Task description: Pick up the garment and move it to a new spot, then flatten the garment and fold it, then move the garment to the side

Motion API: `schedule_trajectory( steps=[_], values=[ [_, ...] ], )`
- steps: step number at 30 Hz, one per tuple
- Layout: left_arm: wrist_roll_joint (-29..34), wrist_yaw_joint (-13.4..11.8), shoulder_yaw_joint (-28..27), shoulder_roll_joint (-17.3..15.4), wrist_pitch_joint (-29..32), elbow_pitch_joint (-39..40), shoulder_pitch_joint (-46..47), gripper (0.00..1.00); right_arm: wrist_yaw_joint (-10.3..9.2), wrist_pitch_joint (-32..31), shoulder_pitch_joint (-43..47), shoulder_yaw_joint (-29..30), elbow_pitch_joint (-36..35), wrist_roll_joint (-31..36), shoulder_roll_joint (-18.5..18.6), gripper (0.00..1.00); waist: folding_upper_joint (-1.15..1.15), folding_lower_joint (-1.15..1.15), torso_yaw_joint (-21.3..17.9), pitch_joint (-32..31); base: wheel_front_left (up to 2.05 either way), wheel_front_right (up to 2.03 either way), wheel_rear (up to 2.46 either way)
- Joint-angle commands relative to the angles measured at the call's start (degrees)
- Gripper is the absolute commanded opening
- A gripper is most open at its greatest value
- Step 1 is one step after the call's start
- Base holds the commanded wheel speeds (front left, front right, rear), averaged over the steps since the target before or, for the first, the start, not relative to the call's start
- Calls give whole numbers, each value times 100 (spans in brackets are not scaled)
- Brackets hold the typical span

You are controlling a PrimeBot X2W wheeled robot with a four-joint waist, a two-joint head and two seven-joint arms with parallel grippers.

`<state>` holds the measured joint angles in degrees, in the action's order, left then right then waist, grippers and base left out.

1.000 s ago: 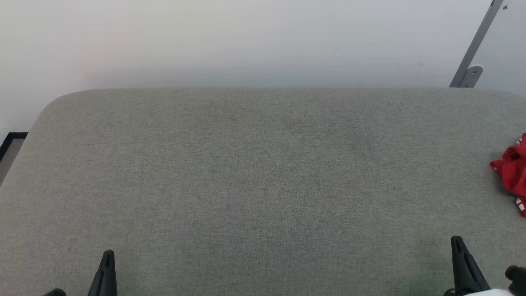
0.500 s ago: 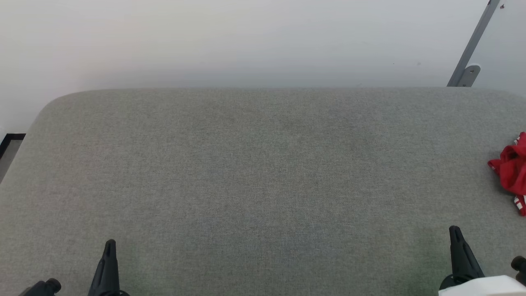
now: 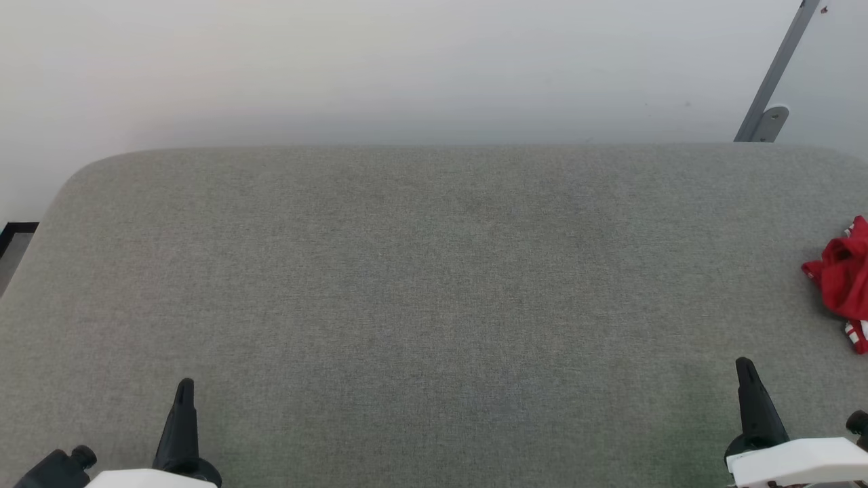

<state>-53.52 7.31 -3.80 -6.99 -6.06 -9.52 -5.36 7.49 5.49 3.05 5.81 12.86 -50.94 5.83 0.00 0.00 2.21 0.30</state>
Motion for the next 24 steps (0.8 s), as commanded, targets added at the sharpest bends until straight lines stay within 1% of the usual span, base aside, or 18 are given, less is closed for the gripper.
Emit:
schedule_trajectory(
  steps=[1, 13, 24],
  values=[
    [-123, 10, -33, -18, 26, 45, 147, 0, 1, -39, -125, 22, -58, -128, 14, 0, 0, 0, -2, 0, 0, 0, 0],
    [-922, 13, -64, 51, 264, -52, 367, 0, 1, -282, -305, 36, -24, -957, -53, 0, 0, 0, -35, -2, 0, 0, 0],
    [-1510, 16, -90, 108, 450, -134, 524, 0, 1, -466, -430, 46, 1, -1577, -101, 0, 0, 0, -63, -3, 0, 0, 0]
  ],
)
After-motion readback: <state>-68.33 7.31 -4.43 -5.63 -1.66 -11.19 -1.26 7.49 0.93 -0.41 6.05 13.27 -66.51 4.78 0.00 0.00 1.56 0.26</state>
